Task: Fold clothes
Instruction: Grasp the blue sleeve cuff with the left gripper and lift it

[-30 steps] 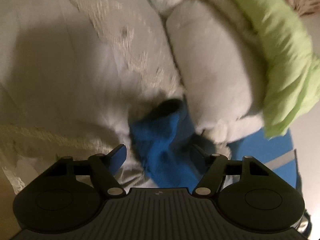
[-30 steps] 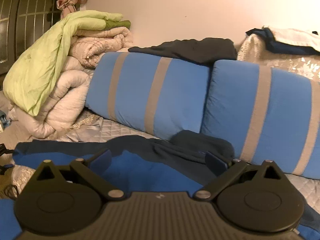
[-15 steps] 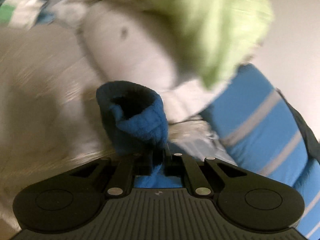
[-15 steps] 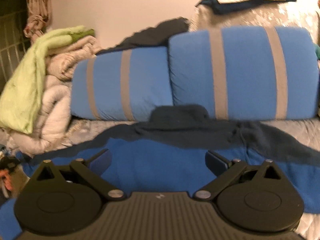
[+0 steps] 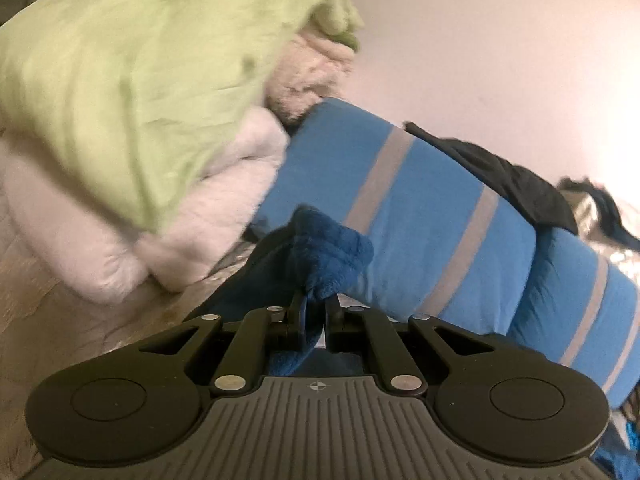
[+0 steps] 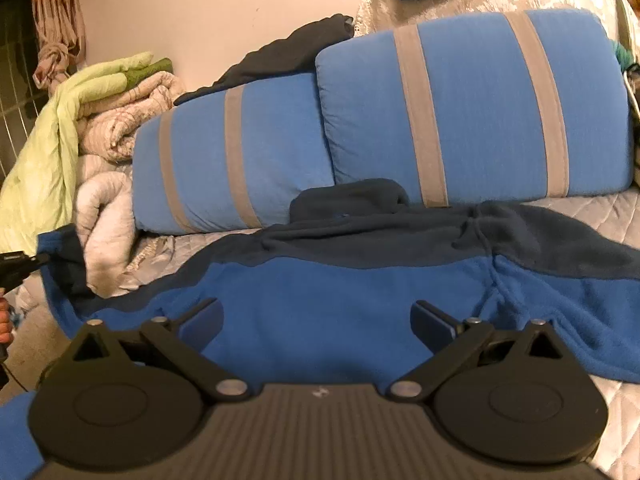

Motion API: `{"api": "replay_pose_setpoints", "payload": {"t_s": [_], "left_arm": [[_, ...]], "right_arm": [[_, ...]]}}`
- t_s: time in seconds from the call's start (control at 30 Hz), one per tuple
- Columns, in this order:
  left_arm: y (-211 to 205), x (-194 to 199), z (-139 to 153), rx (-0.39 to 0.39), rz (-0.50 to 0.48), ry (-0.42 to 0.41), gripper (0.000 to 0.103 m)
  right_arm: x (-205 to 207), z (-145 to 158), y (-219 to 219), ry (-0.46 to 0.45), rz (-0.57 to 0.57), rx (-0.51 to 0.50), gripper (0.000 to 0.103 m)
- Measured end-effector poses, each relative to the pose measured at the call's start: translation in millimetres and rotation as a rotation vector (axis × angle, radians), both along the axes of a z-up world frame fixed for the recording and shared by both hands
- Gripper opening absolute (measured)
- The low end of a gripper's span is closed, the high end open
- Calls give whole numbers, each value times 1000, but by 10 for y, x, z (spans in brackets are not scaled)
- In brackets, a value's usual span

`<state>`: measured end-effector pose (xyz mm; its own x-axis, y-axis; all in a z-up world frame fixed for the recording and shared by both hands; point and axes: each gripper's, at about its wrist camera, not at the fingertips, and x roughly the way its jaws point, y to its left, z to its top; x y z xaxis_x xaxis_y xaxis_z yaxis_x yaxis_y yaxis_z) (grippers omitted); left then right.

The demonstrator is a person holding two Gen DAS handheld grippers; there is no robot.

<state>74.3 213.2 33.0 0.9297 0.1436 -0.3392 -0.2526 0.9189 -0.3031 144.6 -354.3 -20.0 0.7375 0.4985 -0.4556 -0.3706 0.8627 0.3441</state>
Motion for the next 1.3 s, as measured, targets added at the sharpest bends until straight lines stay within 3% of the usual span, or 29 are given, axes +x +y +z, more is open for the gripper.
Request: {"api": "replay_pose_setpoints", "payload": {"t_s": [0.17, 0.4, 0.53, 0.83, 1.13, 1.3], "left_arm": [[-180, 300, 162, 35, -37, -5, 8], [-412, 679, 384, 27, -65, 30, 8], [-682, 831, 521, 102, -125, 56, 8], [-1354, 1137, 559, 134, -239, 47, 7], [-2210, 1299, 562, 228, -424, 35, 7], [-2605, 1376, 459, 217, -592, 41, 9]], "right_arm": [[8, -14, -51, 6, 6, 37, 103], [41, -30, -59, 36, 19, 53, 103], [23, -24, -50, 29, 18, 47, 103], [-20, -9, -40, 7, 8, 34, 103], [9, -24, -17, 21, -26, 4, 103], [19, -34, 24, 24, -4, -17, 103]]}}
